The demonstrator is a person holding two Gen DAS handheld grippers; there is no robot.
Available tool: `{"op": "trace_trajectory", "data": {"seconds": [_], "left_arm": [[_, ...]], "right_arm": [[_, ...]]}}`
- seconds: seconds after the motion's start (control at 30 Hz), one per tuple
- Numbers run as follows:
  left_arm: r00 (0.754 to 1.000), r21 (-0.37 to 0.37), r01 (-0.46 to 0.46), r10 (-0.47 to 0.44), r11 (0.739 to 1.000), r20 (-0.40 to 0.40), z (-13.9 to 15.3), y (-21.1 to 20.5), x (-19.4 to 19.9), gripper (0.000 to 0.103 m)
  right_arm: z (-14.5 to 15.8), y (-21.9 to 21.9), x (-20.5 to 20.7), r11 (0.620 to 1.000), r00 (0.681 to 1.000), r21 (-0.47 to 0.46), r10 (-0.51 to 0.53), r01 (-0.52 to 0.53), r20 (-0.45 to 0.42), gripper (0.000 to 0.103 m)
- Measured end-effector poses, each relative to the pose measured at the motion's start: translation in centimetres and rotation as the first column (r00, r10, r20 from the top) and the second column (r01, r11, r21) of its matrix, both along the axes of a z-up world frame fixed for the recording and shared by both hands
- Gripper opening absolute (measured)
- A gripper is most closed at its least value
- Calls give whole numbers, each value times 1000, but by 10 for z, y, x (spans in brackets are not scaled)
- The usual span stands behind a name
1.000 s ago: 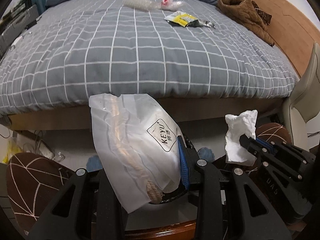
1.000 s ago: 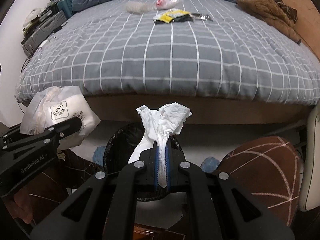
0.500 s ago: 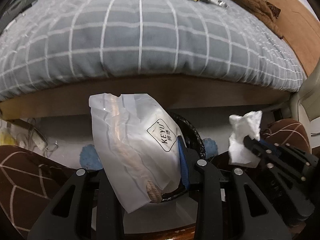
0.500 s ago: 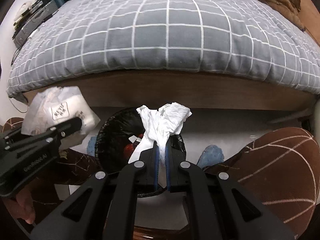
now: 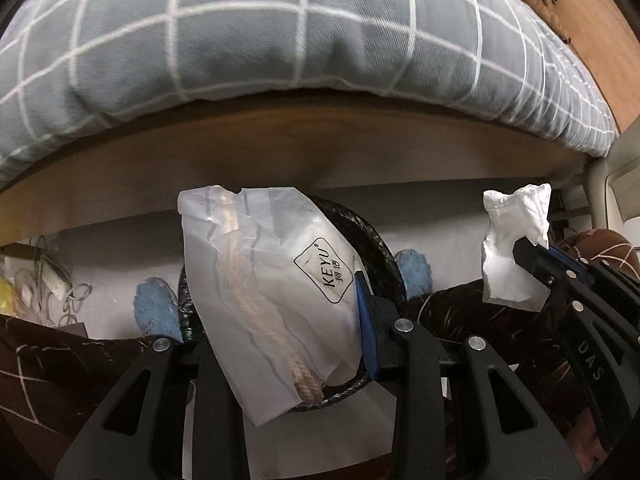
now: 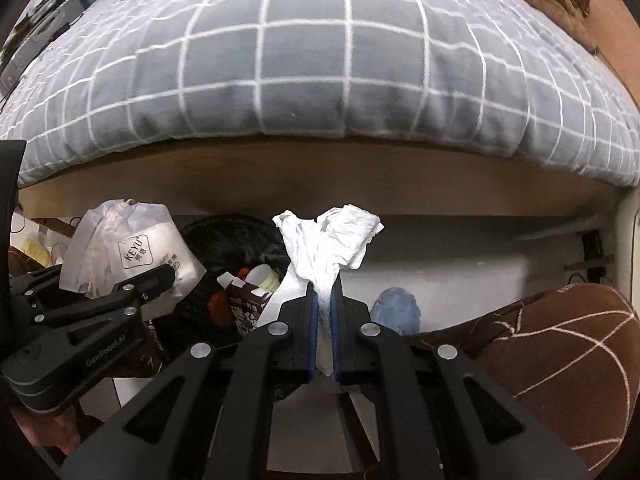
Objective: Collect trash
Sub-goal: 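Carry the white bag and tissue down toward the black bin with both tools, then open the left tool over the bin while the right tool drops the tissue in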
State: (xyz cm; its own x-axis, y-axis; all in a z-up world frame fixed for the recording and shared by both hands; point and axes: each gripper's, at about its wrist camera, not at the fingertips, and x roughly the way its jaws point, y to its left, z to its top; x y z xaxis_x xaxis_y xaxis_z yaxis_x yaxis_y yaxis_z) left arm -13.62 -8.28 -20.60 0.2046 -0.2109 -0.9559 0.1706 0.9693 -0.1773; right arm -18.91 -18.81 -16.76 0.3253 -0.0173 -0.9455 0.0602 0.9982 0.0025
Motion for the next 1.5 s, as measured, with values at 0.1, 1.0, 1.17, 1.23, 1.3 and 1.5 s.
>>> {"op": "trace_trajectory", "data": {"seconds": [0.1, 1.0, 1.17, 1.23, 1.3, 1.5], "left_arm": [[1000, 0, 16, -16, 1000, -15, -7, -3, 0, 33], [979, 90, -126, 109, 988, 174, 52, 74, -13, 97], [975, 78, -152, 137, 985, 175, 56, 95, -13, 97], [974, 76, -161, 146, 984, 176, 58, 102, -13, 97], [973, 79, -169, 153, 982, 175, 56, 109, -13, 97], [966, 78, -198, 181, 977, 182, 58, 126, -13, 97]], "right_arm": [[-3, -5, 0, 1000, 1000, 6, -5, 5, -9, 5], [7, 43, 11, 993, 993, 18, 114, -115, 38, 5], [9, 61, 16, 992, 992, 29, 122, -123, 33, 5], [8, 69, 17, 991, 991, 33, 131, -132, 26, 5], [5, 77, 17, 988, 989, 34, 147, -148, 18, 5], [-7, 100, 20, 979, 979, 38, 201, -201, -20, 5]]}}
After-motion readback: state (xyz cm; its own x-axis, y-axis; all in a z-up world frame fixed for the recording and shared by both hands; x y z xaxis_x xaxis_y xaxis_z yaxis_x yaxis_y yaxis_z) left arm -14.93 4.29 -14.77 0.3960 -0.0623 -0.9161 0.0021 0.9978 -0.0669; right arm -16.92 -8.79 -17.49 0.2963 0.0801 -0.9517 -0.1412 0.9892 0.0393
